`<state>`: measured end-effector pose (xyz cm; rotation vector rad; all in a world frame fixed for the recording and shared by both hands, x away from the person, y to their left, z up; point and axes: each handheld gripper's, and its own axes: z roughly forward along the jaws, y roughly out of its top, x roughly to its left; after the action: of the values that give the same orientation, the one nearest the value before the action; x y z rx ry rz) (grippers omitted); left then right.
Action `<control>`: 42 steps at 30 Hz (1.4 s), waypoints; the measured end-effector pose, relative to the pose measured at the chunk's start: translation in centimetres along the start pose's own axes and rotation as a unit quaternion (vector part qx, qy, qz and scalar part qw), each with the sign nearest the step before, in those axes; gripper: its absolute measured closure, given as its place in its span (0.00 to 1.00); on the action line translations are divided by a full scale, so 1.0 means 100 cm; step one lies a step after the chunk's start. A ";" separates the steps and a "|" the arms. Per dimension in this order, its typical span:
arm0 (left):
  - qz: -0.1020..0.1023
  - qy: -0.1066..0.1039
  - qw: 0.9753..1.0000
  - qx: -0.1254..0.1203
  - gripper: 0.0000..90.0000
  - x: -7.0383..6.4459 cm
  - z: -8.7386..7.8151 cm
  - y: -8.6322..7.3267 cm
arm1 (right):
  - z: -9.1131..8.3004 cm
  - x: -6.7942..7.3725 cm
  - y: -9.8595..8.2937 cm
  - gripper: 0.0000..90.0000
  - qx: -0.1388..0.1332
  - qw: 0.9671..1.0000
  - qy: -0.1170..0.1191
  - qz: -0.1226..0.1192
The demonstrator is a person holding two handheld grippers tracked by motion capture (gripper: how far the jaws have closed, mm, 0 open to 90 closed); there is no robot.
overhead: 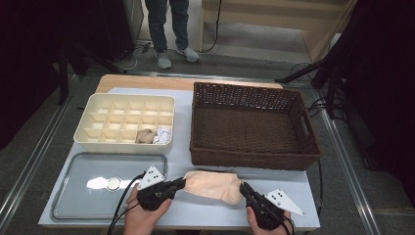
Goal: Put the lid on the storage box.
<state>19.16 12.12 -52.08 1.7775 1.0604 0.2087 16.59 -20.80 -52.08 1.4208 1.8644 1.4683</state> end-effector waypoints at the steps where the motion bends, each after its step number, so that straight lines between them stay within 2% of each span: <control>1: -0.002 0.001 1.000 0.000 0.99 0.001 0.001 0.000 | 0.001 0.000 -0.001 0.94 0.002 1.000 -0.001 -0.003; 3: -0.005 -0.001 1.000 -0.002 0.98 0.000 0.004 0.000 | 0.006 -0.001 -0.001 0.94 0.003 1.000 -0.011 -0.018; 7: 0.005 -0.003 1.000 0.000 0.98 -0.004 0.009 0.000 | 0.009 -0.003 0.002 0.94 -0.013 0.999 -0.029 -0.025; 9: 0.006 -0.002 1.000 0.002 0.98 -0.004 0.011 0.000 | 0.009 -0.004 0.003 0.94 -0.013 0.999 -0.032 -0.031; 15: 0.007 0.011 1.000 0.019 0.96 -0.002 0.017 -0.002 | 0.020 -0.012 -0.006 0.94 0.028 0.999 -0.038 -0.022; 18: 0.008 0.017 1.000 0.008 0.90 -0.004 0.015 -0.002 | 0.020 -0.013 -0.006 0.91 0.025 0.999 -0.038 -0.022; 20: 0.004 0.025 1.000 -0.004 0.81 -0.003 0.014 0.000 | 0.018 -0.013 -0.005 0.86 0.015 0.999 -0.036 -0.017; 23: -0.011 0.038 0.999 -0.013 0.66 0.001 0.015 0.001 | 0.014 -0.015 -0.005 0.71 0.004 0.999 -0.037 0.003; 26: -0.019 0.035 0.999 -0.002 0.60 0.002 0.020 0.001 | 0.016 -0.018 -0.010 0.61 0.026 0.999 -0.041 0.021; 29: -0.022 0.029 0.999 0.014 0.68 0.001 0.025 -0.001 | 0.022 -0.015 -0.014 0.64 0.044 0.998 -0.046 0.010; 31: -0.020 0.019 0.999 0.022 0.80 0.000 0.026 -0.002 | 0.024 -0.010 -0.014 0.73 0.049 0.998 -0.036 0.014; 33: -0.017 0.017 0.999 0.027 0.91 -0.001 0.026 -0.002 | 0.026 -0.007 -0.015 0.85 0.054 0.998 -0.039 0.001; 34: -0.018 0.013 0.999 0.026 0.95 -0.002 0.025 -0.002 | 0.026 -0.006 -0.015 0.89 0.058 0.998 -0.036 0.003; 38: -0.019 0.002 0.999 0.030 0.98 -0.004 0.020 -0.001 | 0.019 -0.010 -0.009 0.93 0.053 0.998 -0.023 0.022; 42: -0.016 -0.003 0.999 0.033 0.98 -0.007 0.019 -0.003 | 0.013 -0.013 -0.007 0.93 0.052 0.998 -0.025 0.016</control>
<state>19.68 10.40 -52.99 1.8170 1.1022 0.1503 17.84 -21.20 -53.52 1.5266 1.9209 1.3545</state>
